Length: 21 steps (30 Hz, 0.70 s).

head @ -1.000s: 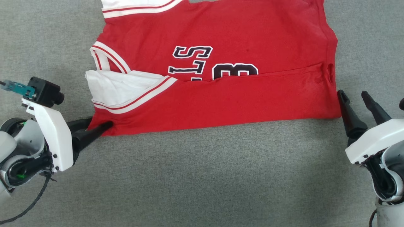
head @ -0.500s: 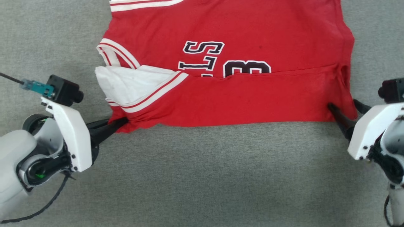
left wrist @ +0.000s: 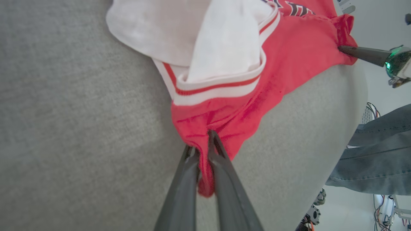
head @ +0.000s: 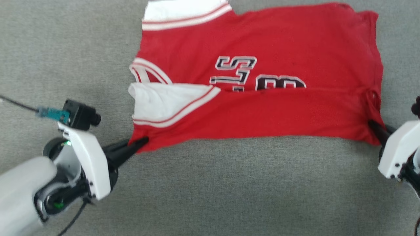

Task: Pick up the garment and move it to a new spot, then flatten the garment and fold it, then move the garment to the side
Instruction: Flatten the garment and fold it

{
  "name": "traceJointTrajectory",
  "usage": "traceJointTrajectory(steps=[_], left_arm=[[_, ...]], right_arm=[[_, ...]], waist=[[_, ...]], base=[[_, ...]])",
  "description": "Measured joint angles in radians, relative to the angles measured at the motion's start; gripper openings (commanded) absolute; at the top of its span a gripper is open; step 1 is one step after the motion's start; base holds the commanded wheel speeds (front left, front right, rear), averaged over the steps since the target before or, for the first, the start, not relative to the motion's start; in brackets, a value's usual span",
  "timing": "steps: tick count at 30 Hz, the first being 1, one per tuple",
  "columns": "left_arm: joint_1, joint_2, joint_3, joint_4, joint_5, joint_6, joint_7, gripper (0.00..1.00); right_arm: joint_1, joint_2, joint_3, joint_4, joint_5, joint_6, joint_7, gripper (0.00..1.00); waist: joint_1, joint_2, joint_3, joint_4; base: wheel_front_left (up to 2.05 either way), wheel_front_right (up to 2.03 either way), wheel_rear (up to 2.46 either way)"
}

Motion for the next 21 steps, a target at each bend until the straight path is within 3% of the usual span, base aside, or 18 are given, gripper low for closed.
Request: traceJointTrajectory(steps=[8,17,18,19,20,21], left_arm=[[0.133,0.074,-0.008,-0.127,0.013,0.000,-0.100,0.00],[0.288,0.086,-0.013,-0.172,0.030,0.000,-0.188,0.00],[0.290,0.082,-0.012,-0.167,0.030,0.000,-0.198,0.00],[0.290,0.078,-0.011,-0.161,0.032,0.000,-0.211,0.29],[0.291,0.075,-0.009,-0.156,0.031,0.000,-0.222,0.41],[0.291,0.073,-0.008,-0.151,0.031,0.000,-0.228,0.55]], right_arm=[[0.134,-0.036,-0.016,-0.083,0.013,0.000,0.052,0.00],[0.286,-0.045,-0.071,-0.181,0.027,0.000,0.088,0.00],[0.288,-0.043,-0.073,-0.190,0.026,0.000,0.082,0.29],[0.288,-0.042,-0.079,-0.195,0.022,0.000,0.069,0.64],[0.288,-0.038,-0.087,-0.200,0.014,0.000,0.055,1.00],[0.287,-0.031,-0.095,-0.202,0.007,0.000,0.043,1.00]], waist=[[0.0000,0.0000,-0.057,0.021],[0.0000,0.0000,-0.086,0.040],[0.0000,0.0000,-0.087,0.040],[0.0000,0.0000,-0.088,0.041],[0.0000,0.0000,-0.089,0.042],[0.0000,0.0000,-0.089,0.042]], base=[[0.00,0.00,0.00],[0.00,0.00,0.00],[0.00,0.00,0.00],[0.00,0.00,0.00],[0.00,0.00,0.00],[0.00,0.00,0.00]])
